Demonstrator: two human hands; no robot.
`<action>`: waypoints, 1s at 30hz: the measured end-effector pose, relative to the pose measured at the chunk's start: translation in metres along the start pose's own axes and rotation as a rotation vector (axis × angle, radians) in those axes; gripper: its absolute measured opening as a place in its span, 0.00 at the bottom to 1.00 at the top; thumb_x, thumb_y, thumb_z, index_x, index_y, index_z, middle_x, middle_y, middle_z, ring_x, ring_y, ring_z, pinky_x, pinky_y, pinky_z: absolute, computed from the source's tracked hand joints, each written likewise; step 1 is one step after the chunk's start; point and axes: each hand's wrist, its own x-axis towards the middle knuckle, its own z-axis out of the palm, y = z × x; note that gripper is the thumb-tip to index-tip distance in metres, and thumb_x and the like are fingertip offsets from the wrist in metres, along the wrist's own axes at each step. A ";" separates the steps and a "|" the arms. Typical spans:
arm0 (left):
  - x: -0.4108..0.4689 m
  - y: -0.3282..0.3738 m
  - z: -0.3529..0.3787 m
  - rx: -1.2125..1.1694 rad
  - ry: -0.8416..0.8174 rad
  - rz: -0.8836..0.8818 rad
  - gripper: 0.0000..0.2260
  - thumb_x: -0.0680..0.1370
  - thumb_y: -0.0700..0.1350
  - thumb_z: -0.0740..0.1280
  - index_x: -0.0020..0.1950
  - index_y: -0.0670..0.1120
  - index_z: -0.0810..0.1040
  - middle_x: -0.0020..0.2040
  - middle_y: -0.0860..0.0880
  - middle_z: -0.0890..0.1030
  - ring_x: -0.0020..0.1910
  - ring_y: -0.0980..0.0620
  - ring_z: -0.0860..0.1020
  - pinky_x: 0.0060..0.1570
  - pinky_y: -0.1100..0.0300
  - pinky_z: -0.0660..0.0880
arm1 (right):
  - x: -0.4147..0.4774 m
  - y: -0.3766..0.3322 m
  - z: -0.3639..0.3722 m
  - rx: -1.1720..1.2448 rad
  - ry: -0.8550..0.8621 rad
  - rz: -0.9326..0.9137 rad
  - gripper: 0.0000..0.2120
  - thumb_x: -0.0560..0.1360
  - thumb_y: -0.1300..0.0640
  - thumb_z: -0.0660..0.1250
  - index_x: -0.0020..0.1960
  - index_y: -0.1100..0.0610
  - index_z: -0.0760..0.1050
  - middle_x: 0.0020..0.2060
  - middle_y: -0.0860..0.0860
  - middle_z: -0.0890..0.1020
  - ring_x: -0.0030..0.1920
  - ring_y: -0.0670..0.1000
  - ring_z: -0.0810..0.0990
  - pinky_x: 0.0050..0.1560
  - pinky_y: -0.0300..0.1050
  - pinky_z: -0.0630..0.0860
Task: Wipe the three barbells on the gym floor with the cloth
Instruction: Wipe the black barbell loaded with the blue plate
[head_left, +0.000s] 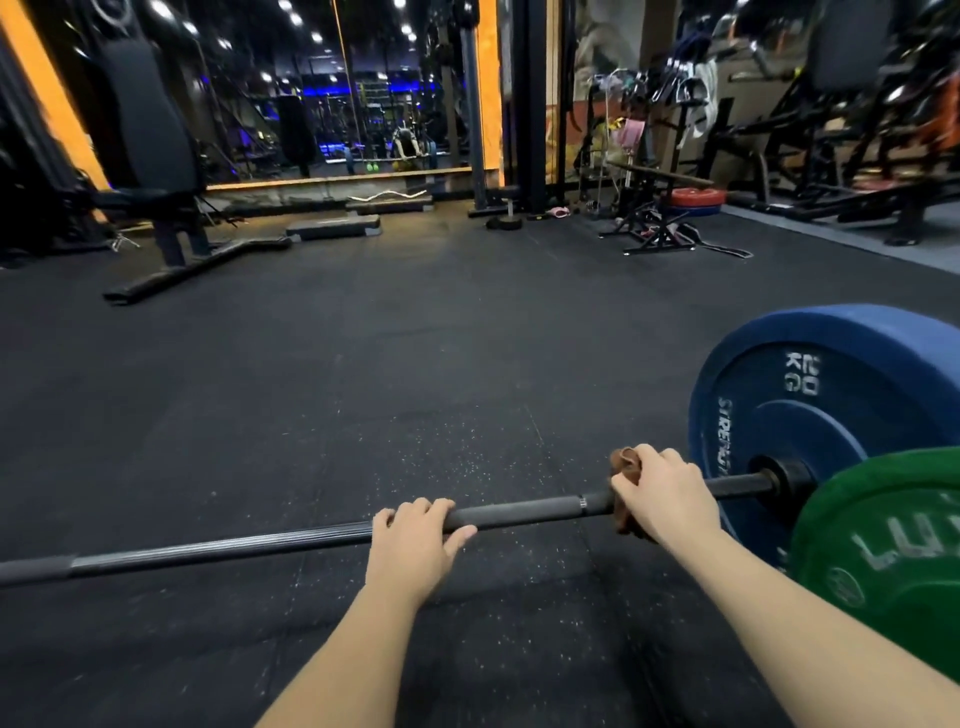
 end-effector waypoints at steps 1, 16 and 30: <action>0.000 -0.003 -0.001 -0.012 -0.010 0.012 0.20 0.85 0.63 0.53 0.74 0.59 0.68 0.66 0.57 0.75 0.68 0.52 0.71 0.72 0.52 0.58 | -0.001 -0.004 0.001 -0.028 0.008 0.004 0.17 0.80 0.44 0.62 0.64 0.51 0.72 0.57 0.53 0.75 0.59 0.59 0.73 0.53 0.52 0.72; 0.010 -0.005 -0.008 -0.014 -0.165 0.034 0.18 0.87 0.57 0.52 0.72 0.51 0.69 0.66 0.48 0.76 0.68 0.46 0.73 0.79 0.42 0.51 | -0.027 -0.081 0.007 -0.159 -0.241 -0.260 0.14 0.80 0.46 0.63 0.63 0.50 0.75 0.57 0.51 0.80 0.59 0.56 0.79 0.58 0.50 0.77; 0.006 -0.005 -0.012 -0.033 -0.181 0.065 0.16 0.88 0.51 0.52 0.74 0.49 0.67 0.69 0.47 0.74 0.70 0.45 0.71 0.77 0.42 0.53 | -0.035 -0.061 -0.015 -0.248 -0.306 -0.249 0.07 0.80 0.50 0.64 0.58 0.47 0.77 0.53 0.49 0.82 0.51 0.52 0.81 0.54 0.45 0.77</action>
